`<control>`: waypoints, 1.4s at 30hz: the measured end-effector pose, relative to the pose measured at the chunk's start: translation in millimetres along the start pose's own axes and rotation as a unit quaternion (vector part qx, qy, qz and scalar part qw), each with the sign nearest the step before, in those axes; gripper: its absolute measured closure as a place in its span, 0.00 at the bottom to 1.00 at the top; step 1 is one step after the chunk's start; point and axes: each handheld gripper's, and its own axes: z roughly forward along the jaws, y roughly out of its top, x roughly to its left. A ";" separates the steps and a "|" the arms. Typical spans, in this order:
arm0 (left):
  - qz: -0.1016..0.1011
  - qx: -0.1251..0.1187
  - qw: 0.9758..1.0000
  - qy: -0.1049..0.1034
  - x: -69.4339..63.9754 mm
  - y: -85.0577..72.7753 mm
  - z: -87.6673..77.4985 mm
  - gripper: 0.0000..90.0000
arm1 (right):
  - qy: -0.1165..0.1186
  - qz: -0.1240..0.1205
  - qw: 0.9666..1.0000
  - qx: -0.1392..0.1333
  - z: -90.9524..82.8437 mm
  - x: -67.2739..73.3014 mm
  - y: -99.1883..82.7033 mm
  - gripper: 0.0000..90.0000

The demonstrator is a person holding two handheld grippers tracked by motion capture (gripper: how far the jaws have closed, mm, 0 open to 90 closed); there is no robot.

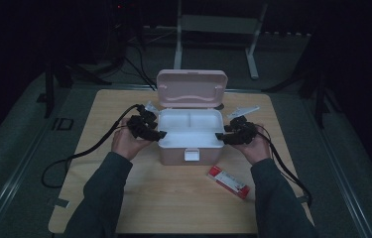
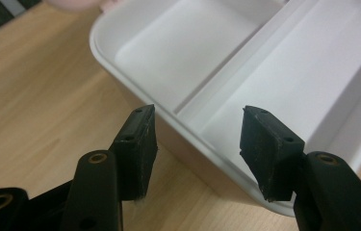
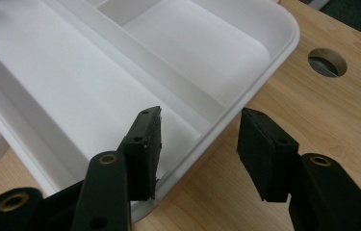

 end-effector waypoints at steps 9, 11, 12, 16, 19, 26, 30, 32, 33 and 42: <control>0.067 -0.006 0.998 0.000 2.2 24.9 -24.5 0.51 | 0.000 -0.001 1.000 -0.011 -5.7 0.7 -3.8 0.52; 0.088 -0.002 0.996 -0.009 2.5 31.8 -28.4 0.51 | -0.003 -0.006 1.000 -0.013 -9.1 1.3 -4.3 0.52; 0.100 0.001 0.995 -0.012 3.2 34.9 -29.9 0.51 | -0.003 -0.009 1.000 -0.015 -10.8 1.5 -4.8 0.51; 0.132 0.017 0.991 -0.032 5.7 47.1 -30.2 0.50 | 0.001 -0.006 1.000 -0.027 -19.8 1.8 -9.6 0.50; 0.141 0.023 0.989 -0.037 6.6 50.7 -29.0 0.49 | 0.000 -0.002 0.999 -0.035 -24.8 1.6 -11.9 0.50; 0.199 0.045 0.978 -0.052 2.7 71.0 -24.3 0.51 | -0.007 0.000 0.999 -0.054 -44.6 1.1 -22.0 0.49; 0.215 0.060 0.973 -0.056 0.1 81.5 -19.7 0.56 | -0.005 0.006 0.998 -0.056 -51.8 -0.2 -29.8 0.49; 0.222 0.070 0.970 -0.064 -1.9 85.4 -16.8 0.58 | -0.005 0.006 0.998 -0.056 -53.9 -1.2 -33.3 0.49; 0.227 0.077 0.969 -0.065 -3.4 87.2 -15.2 0.60 | -0.006 0.007 0.998 -0.055 -54.9 -1.3 -34.7 0.49; 0.268 0.115 0.953 -0.084 -15.8 99.9 1.5 0.67 | -0.009 0.007 0.998 -0.054 -58.5 -2.6 -42.2 0.49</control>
